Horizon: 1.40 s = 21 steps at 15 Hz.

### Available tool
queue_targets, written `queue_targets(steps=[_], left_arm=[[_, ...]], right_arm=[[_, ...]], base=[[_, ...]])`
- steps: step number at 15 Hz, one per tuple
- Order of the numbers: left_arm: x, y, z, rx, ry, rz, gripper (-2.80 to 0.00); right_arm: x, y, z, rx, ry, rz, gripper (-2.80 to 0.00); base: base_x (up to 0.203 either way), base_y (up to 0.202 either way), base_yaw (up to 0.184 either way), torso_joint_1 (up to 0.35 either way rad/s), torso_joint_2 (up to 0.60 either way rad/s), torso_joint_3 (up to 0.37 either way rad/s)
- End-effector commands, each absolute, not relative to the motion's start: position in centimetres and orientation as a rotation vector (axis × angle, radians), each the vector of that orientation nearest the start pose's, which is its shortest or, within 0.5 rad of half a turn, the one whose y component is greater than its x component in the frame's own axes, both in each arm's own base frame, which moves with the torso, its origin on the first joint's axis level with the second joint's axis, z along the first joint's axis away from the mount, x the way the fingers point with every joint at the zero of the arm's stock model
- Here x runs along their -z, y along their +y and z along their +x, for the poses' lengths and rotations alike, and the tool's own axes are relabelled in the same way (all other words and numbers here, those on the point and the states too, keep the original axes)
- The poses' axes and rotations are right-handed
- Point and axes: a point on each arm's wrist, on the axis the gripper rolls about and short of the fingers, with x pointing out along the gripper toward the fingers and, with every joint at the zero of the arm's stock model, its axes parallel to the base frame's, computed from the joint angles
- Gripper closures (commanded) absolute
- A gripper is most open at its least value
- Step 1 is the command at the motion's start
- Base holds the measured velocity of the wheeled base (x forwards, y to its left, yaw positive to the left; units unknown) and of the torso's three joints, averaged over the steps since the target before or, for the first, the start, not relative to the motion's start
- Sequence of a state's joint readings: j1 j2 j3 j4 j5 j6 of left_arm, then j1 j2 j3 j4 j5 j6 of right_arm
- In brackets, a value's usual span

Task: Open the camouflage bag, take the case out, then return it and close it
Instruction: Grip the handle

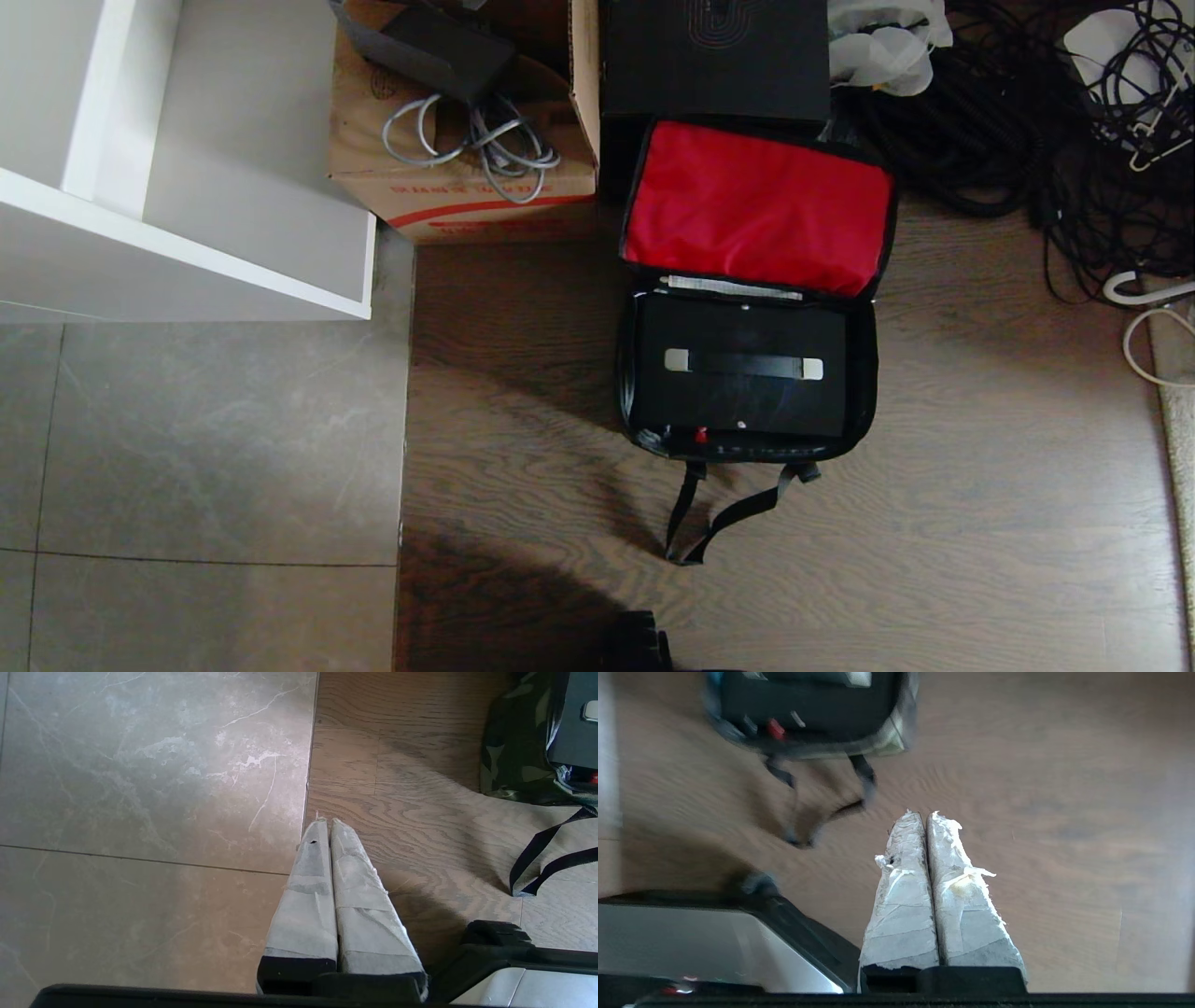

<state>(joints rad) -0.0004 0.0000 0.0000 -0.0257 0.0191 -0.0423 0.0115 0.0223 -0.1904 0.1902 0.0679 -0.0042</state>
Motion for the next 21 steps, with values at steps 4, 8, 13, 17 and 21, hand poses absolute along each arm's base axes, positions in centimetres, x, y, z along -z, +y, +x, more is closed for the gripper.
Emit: queue_targets(steps=[4,8,13,17,21], left_arm=[[-7.6,0.0,-2.2,-0.019,-0.019,-0.043,0.0],[-7.6,0.0,-2.2,-0.018,-0.019,-0.043,0.0],[-7.6,0.0,-2.2,-0.02,-0.019,-0.043,0.0],[-7.6,0.0,-2.2,-0.018,-0.019,-0.043,0.0],[-7.6,0.0,-2.2,-0.017,-0.017,-0.043,0.0]], right_arm=[[-18.3,0.5,0.1,-0.234,0.4,0.091,0.0],[-19.2,1.8,9.8,-0.362,0.674,0.144,0.0],[-16.6,4.4,22.3,-0.546,0.698,0.188,-2.8],[-16.4,8.8,28.2,-0.774,0.565,0.115,-2.8],[-13.5,11.5,30.3,-0.705,0.464,-0.276,-2.8]], base=[[0.0,0.0,0.0,0.0,0.0,0.0],[0.0,0.0,0.0,0.0,0.0,0.0],[0.0,0.0,0.0,0.0,0.0,0.0],[0.0,0.0,0.0,0.0,0.0,0.0],[0.0,0.0,0.0,0.0,0.0,0.0]])
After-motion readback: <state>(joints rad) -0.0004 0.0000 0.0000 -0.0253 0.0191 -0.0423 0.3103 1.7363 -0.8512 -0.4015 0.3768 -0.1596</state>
